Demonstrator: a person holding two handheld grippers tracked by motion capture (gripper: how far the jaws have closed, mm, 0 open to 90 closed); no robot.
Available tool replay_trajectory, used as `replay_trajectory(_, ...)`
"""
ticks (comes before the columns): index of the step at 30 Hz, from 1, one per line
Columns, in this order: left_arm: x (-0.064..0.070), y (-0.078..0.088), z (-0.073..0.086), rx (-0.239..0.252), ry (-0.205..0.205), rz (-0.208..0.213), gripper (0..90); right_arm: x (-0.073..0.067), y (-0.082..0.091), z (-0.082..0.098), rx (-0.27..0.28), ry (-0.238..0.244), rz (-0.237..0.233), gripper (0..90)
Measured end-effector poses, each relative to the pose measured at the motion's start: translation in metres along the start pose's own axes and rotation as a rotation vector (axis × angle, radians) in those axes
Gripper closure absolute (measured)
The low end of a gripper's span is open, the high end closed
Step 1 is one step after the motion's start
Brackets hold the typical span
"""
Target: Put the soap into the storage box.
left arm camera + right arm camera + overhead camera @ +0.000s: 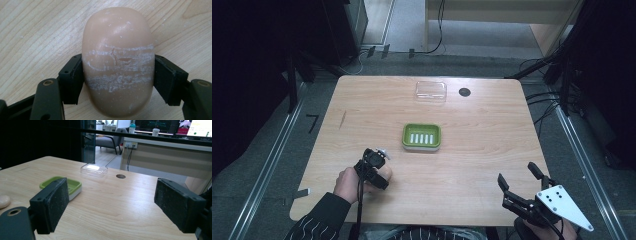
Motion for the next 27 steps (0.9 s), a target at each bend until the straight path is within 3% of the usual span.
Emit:
replay_trajectory(21,0.0019,0.0061,0.0011,0.002,-0.087,0.011,33.3,0.0006,0.0,0.0,0.004,0.002,-0.001,13.2)
replay_trajectory(27,0.0057,0.0081,-0.001,0.004,-0.135,0.013,33.3,0.0002,0.0,0.0,0.001,0.0,0.0,13.2)
Point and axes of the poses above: each handheld gripper's, and its own axes: y roughly backward along the jaws, z roughly out of its underside, x roughly to its right, the point moved 1 cm from there along -y, roughly forward along the jaws, and after that the axes turned 10 degrees about z, right-handed, at the moved point
